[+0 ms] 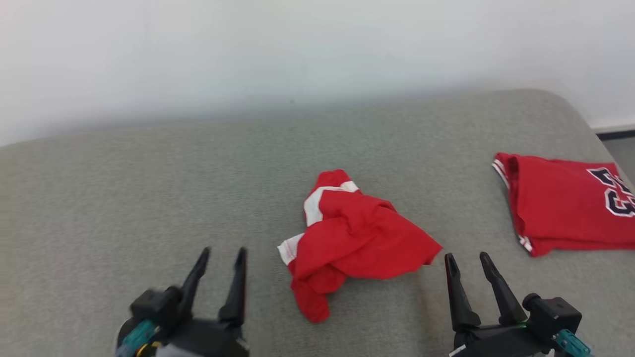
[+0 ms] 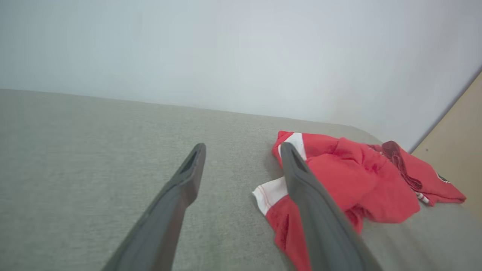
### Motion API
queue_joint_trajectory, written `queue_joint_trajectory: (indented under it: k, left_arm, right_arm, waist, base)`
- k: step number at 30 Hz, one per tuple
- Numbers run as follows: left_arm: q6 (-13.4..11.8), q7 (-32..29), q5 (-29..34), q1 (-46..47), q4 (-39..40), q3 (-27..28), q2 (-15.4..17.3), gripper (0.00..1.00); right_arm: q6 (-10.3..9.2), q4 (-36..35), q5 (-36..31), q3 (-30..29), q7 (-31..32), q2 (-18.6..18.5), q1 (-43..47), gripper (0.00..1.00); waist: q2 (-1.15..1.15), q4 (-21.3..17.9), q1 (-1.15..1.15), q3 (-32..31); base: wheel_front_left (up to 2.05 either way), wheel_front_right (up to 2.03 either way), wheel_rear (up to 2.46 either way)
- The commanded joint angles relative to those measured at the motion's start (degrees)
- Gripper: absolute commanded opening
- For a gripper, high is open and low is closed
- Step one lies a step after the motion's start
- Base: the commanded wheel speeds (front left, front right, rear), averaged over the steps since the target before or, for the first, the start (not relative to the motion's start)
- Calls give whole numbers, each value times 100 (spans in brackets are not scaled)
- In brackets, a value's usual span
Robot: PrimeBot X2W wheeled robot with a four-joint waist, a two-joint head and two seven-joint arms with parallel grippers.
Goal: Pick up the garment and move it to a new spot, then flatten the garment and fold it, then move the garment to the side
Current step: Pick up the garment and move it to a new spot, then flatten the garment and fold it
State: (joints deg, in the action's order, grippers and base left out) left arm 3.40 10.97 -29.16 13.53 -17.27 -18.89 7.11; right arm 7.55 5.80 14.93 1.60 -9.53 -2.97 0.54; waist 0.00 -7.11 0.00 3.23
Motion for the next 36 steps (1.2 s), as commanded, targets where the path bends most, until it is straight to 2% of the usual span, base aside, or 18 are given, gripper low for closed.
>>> queue_joint_trajectory:
  k: [1,5,8,12,18,25,36]
  left_arm:
    - [-65,219,94,-313,120,115,139,100]
    - [-62,415,376,-845,468,292,243,100]
    - [-84,424,508,-1069,784,576,193,100]
    - [-86,419,1023,-1656,1274,1252,-48,100]
    - [63,420,1337,-2019,1162,1847,-273,100]
    - [212,421,1528,-2120,696,1984,-363,100]
    - [332,422,1654,-1952,583,2059,-411,100]
  right_arm:
    - [-9,18,-43,-47,11,19,106,100]
    - [-9,73,-20,-136,-40,18,174,100]
    - [-9,125,9,-167,-82,19,200,100]
    - [-9,393,-25,-317,-251,18,269,100]
    - [-9,698,-55,-410,-403,18,339,100]
    - [-9,880,-103,-398,-443,18,359,100]
    - [-9,839,-93,-339,-425,18,288,100]
  waist:
    - [0,369,0,-217]
    - [0,507,0,-268]
    - [0,545,0,-269]
    - [0,609,0,-278]
    - [0,590,0,-313]
    - [0,537,0,-363]
    - [0,496,0,-350]
  base:
    - [0,0,0]
    - [0,0,0]
    - [0,0,0]
    - [0,0,0]
    - [0,0,0]
    - [0,0,0]
    - [0,0,0]
